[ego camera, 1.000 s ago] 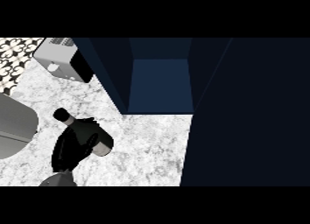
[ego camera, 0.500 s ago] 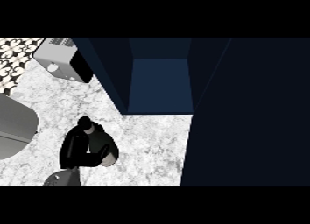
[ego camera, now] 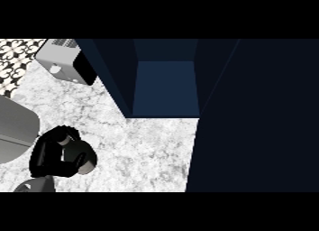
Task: Pick up the wine, place it into the cabinet and close the cabinet
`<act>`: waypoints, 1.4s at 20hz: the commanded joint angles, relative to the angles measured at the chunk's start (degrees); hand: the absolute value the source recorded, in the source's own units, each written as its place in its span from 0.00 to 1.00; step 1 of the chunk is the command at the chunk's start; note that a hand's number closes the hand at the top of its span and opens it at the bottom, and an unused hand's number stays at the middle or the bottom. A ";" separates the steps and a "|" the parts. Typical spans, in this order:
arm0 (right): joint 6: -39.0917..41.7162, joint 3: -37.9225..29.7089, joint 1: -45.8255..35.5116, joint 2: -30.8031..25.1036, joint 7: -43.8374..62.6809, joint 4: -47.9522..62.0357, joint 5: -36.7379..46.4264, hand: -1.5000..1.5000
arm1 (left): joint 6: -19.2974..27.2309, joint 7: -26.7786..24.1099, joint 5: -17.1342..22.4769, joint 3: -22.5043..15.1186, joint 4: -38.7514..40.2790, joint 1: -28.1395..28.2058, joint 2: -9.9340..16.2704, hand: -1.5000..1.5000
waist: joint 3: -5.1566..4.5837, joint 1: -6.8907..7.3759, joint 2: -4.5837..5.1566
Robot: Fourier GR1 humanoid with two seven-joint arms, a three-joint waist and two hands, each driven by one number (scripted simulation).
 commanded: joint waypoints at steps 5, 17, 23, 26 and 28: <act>-0.72 2.49 1.34 0.58 4.64 -7.81 0.28 0.00 | -0.16 4.72 3.36 -0.33 -13.52 1.48 -1.00 1.00 | 0.00 0.15 -0.16; 1.93 -0.34 6.30 0.64 0.72 -7.93 -3.27 0.00 | 6.52 28.51 5.79 -7.64 -39.64 4.48 -5.03 1.00 | 0.03 -0.03 -0.07; 2.63 -0.28 6.79 1.80 -2.80 -5.53 -2.72 0.00 | 10.36 33.85 1.59 -14.79 -45.05 4.84 -9.35 1.00 | 0.02 -0.05 -0.02; 2.65 1.31 7.44 1.93 -2.53 -5.83 -0.03 0.00 | 10.78 41.70 5.10 -12.11 -46.13 -3.08 -7.73 1.00 | 0.01 -0.19 0.00; 0.35 3.20 4.36 1.95 4.42 -9.67 0.40 0.00 | 16.83 37.79 1.40 -20.45 -45.74 -0.87 -10.95 1.00 | -0.03 -0.42 -0.07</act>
